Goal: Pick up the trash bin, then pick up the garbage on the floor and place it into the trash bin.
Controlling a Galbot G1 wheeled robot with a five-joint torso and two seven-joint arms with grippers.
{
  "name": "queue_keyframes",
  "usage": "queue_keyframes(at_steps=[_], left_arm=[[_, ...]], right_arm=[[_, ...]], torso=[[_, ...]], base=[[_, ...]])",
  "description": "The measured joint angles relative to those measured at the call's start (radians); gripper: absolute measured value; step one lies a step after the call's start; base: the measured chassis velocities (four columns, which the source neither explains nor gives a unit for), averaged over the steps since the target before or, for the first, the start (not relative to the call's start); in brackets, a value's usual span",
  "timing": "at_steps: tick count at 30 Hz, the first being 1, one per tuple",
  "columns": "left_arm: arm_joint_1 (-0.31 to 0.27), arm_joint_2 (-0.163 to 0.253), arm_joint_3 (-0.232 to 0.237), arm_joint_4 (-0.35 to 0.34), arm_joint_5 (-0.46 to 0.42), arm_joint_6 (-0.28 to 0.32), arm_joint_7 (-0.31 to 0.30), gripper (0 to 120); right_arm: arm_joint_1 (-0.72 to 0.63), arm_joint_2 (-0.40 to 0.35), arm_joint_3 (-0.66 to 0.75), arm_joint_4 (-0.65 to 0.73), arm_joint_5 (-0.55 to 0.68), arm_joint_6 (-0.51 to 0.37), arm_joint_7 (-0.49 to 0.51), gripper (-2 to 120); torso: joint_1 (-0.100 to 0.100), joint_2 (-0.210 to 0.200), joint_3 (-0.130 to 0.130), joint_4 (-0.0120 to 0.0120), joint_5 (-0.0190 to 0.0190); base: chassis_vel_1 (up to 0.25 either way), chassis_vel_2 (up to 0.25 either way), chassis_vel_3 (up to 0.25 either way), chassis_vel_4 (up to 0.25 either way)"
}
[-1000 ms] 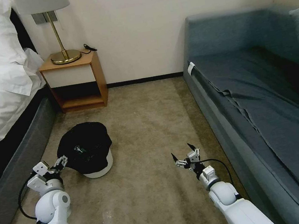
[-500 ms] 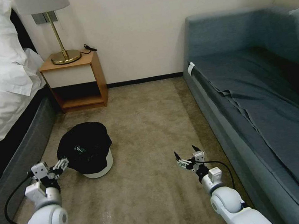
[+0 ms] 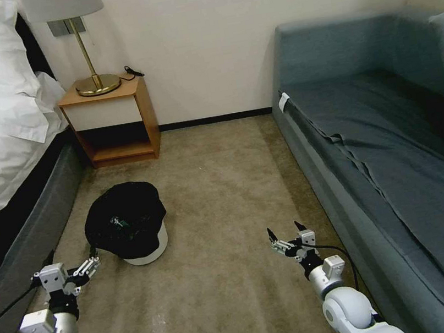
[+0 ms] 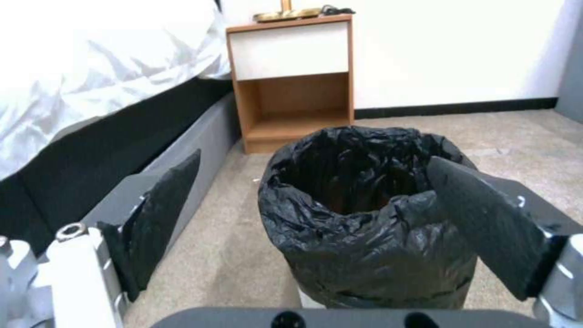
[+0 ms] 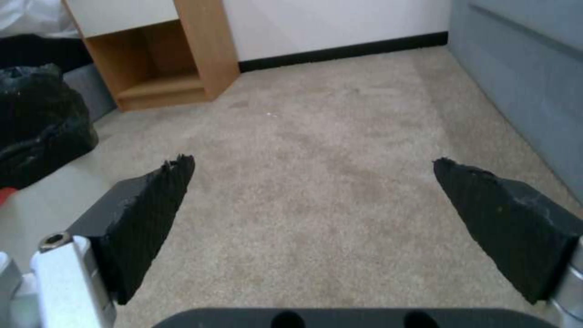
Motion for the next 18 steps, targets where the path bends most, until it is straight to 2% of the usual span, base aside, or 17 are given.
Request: queue_keyframes(at_steps=[18], left_arm=[[0.012,-0.001,-0.006,0.004,0.001,-0.004,0.004,100]], right_arm=[[-0.013,0.005,0.013,-0.001,0.008,-0.002,-0.018,100]], torso=[[0.0,0.0,0.0,-0.0001,0.0]], base=[[0.0,0.0,0.0,0.0]])
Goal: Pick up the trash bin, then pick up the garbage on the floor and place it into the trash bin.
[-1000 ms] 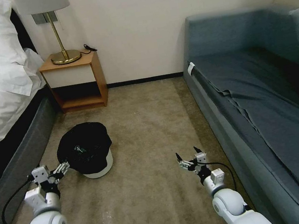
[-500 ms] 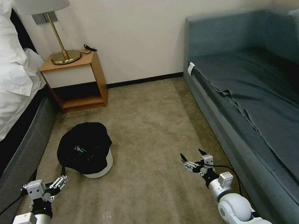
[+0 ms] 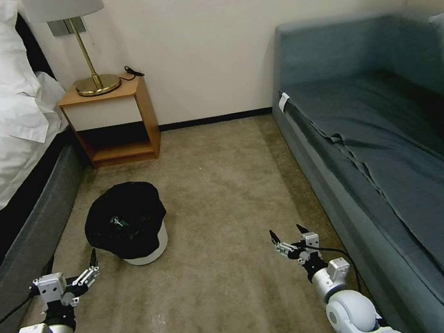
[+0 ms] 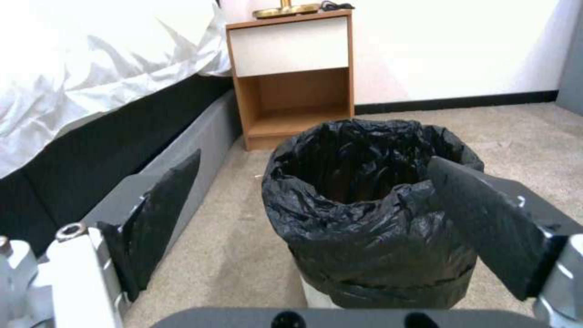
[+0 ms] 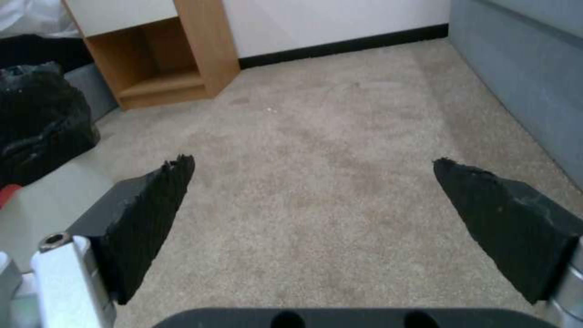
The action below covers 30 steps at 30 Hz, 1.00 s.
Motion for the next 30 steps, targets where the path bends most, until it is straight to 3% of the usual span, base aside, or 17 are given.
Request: queue_keyframes(at_steps=[30], left_arm=[[-0.003,-0.001,0.002,0.002,-0.002,0.005,-0.005,100]], right_arm=[[0.002,0.0,-0.001,-0.002,-0.003,0.0,0.0,100]], torso=[[0.0,0.0,0.0,0.0,0.0]], base=[[0.0,0.0,0.0,0.0]])
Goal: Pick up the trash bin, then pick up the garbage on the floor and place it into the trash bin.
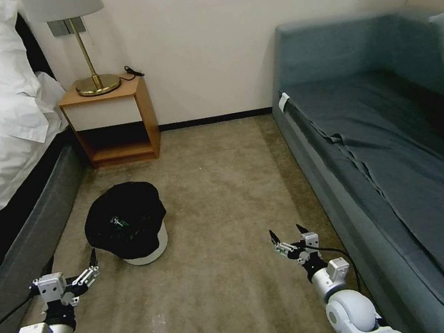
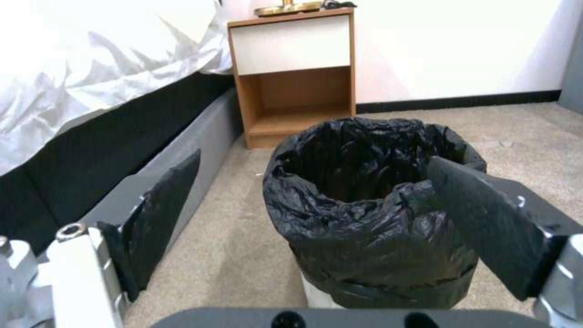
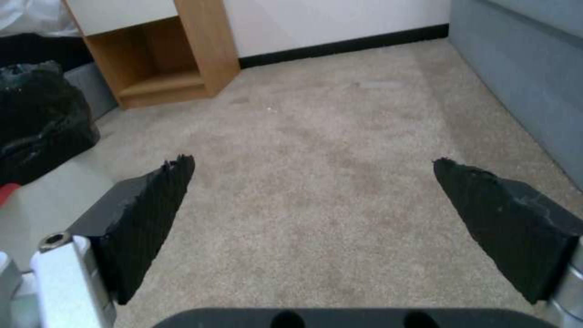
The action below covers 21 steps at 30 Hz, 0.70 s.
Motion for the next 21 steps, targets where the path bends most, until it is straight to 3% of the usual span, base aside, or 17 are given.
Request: queue_keyframes(at_steps=[21], left_arm=[[0.0,0.0,0.0,0.0,0.0,0.0,-0.001,100]], right_arm=[[0.0,0.0,0.0,0.0,0.0,0.001,0.0,100]], torso=[[0.0,0.0,0.0,0.0,0.0]], base=[[0.0,0.0,0.0,0.0]])
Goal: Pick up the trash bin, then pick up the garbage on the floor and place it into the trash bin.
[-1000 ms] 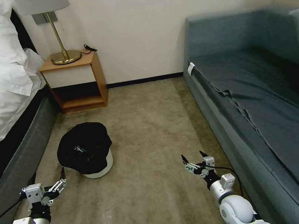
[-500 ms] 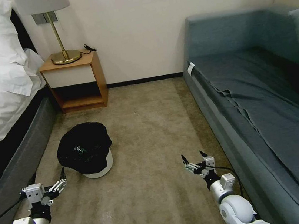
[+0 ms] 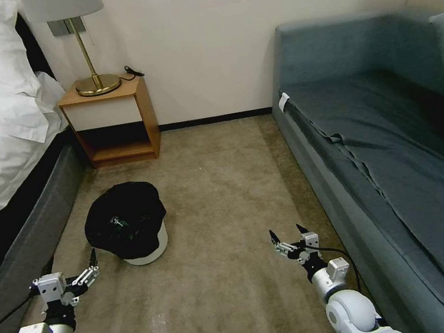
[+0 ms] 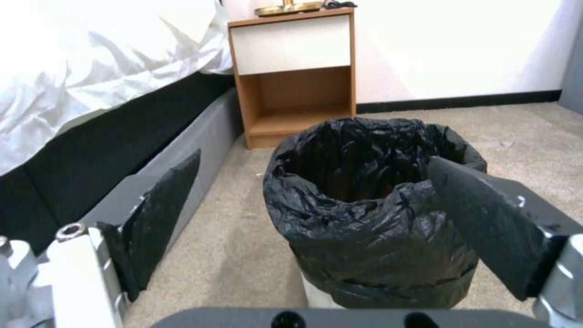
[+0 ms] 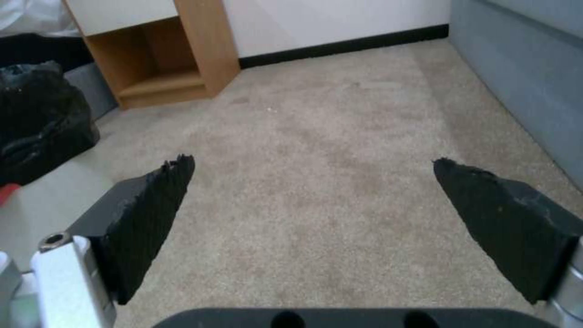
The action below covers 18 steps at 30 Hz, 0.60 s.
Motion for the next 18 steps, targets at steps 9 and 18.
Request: queue_keyframes(at_steps=[9,18], left_arm=[[0.0,0.0,0.0,0.0,0.0,0.0,0.0,100],[0.0,0.0,0.0,0.0,0.0,0.0,0.0,100]], right_arm=[[0.0,0.0,0.0,0.0,0.0,0.0,0.0,100],[0.0,0.0,0.0,0.0,0.0,0.0,0.0,100]], torso=[[0.0,0.0,0.0,0.0,0.0],[0.0,0.0,0.0,0.0,0.0]], base=[[0.0,0.0,0.0,0.0],[0.0,0.0,0.0,0.0]])
